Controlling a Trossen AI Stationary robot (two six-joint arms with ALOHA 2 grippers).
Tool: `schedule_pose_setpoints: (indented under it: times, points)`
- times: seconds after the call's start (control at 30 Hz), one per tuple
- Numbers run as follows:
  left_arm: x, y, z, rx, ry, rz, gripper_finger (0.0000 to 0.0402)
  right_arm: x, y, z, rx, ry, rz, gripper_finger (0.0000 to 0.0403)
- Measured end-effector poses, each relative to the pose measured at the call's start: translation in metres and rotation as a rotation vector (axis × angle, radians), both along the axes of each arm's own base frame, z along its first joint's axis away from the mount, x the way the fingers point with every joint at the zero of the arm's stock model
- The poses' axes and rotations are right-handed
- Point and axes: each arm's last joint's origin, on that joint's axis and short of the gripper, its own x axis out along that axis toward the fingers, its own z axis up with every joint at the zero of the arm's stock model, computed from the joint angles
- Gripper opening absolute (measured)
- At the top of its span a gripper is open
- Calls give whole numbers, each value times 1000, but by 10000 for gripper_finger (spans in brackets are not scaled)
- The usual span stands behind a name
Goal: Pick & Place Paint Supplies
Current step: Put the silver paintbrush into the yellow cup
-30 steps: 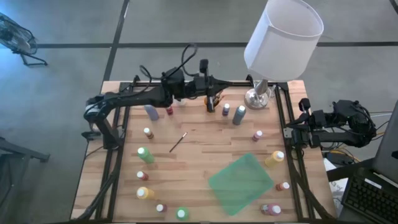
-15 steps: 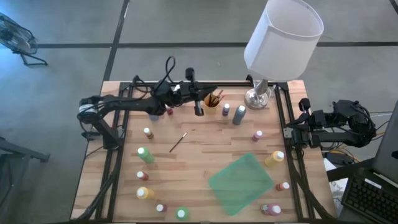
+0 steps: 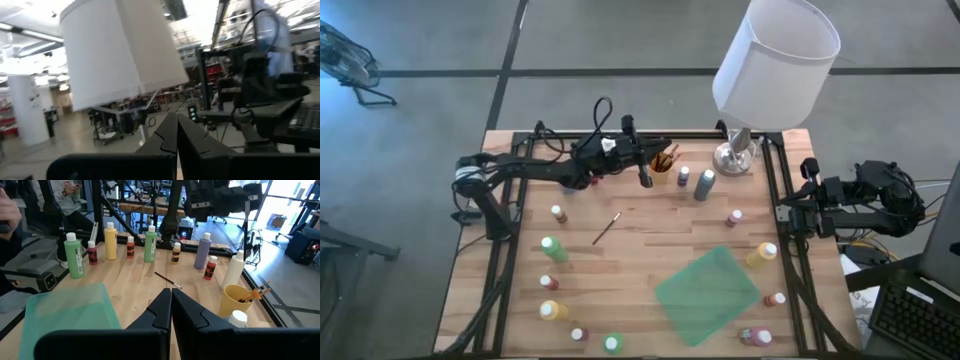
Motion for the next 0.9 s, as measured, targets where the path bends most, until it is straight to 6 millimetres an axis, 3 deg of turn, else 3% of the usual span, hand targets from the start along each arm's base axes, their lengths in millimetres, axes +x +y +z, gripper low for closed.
schedule_pose_setpoints:
  times: [0.9]
  points:
    - [24, 12, -53, -95, 97, 88, 0, 0, 0, 0, 0, 0, 0, 8]
